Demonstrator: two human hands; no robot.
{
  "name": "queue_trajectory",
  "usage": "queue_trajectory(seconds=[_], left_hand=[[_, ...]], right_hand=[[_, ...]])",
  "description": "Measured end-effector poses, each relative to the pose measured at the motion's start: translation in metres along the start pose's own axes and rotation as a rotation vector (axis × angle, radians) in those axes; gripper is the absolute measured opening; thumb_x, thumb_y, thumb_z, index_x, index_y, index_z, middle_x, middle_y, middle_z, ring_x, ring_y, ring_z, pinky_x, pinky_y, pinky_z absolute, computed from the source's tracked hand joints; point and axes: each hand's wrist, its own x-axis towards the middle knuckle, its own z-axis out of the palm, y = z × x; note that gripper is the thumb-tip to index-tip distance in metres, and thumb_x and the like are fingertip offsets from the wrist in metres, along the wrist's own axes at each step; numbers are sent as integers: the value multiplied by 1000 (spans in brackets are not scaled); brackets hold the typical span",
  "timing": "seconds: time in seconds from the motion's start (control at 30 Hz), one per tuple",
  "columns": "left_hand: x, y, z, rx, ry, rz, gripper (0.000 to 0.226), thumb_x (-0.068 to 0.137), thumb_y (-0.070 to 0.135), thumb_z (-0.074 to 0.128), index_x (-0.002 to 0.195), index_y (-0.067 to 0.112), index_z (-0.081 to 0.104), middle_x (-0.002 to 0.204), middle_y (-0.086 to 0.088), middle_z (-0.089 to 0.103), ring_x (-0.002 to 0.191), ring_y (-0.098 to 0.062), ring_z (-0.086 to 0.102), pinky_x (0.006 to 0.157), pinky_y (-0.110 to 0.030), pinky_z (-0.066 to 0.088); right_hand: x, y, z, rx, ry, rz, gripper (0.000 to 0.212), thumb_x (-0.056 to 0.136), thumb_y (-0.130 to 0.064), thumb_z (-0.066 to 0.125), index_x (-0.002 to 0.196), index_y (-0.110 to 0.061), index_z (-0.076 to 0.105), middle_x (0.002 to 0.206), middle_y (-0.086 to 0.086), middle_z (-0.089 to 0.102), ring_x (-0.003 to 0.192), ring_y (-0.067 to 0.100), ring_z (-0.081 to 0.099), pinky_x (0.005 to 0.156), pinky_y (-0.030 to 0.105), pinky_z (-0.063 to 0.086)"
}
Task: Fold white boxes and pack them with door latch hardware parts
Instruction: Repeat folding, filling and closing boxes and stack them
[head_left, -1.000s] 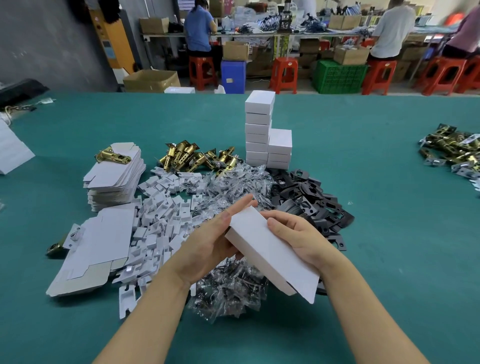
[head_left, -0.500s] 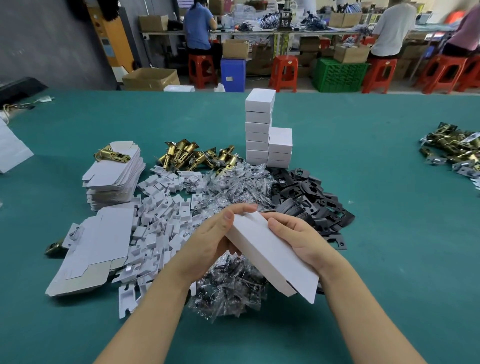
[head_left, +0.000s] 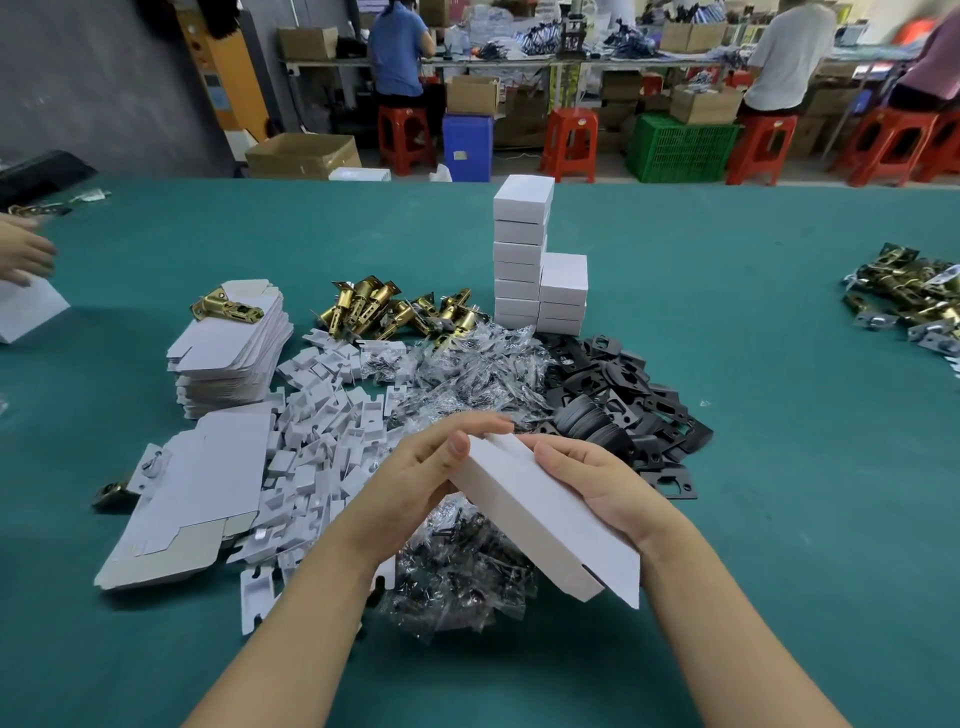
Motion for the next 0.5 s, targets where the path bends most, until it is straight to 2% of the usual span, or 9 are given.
queue_trajectory(seconds=[0.1,0.13,0.3,0.4,0.5], left_hand=[[0,-2,-6,18,-44,-20,58,96,62,52,141,26,60,143,-4,55,123,-42,47,96,-43,44],[1,-2,-7,33,-51,-31,55,96,57,50,142,27,59,142,-5,56,119,-44,47,95,-45,42],[2,0,-5,97,-4,-15,47,92,47,49,132,30,68,133,-14,59,100,-25,51,75,-26,48],[2,0,-2,95,19,11,46,91,45,50,126,28,72,128,-18,60,97,-23,52,73,-26,49],[1,1,0,94,35,20,46,91,46,50,124,25,73,122,-21,60,95,-25,52,72,-28,50]], right_hand=[[0,1,-1,50,-6,28,31,86,-47,63,113,-39,78,102,9,76,76,22,70,65,30,58],[1,2,-1,66,-9,34,33,86,-46,64,114,-37,78,105,12,75,77,24,69,67,32,58],[3,4,2,103,-3,52,31,86,-43,64,113,-37,79,110,17,74,88,33,67,72,37,58],[4,5,2,114,-12,54,29,86,-42,64,109,-38,80,102,13,76,76,25,70,67,34,59],[5,6,1,132,-7,65,27,85,-41,64,107,-37,81,98,12,77,73,24,72,65,34,61]])
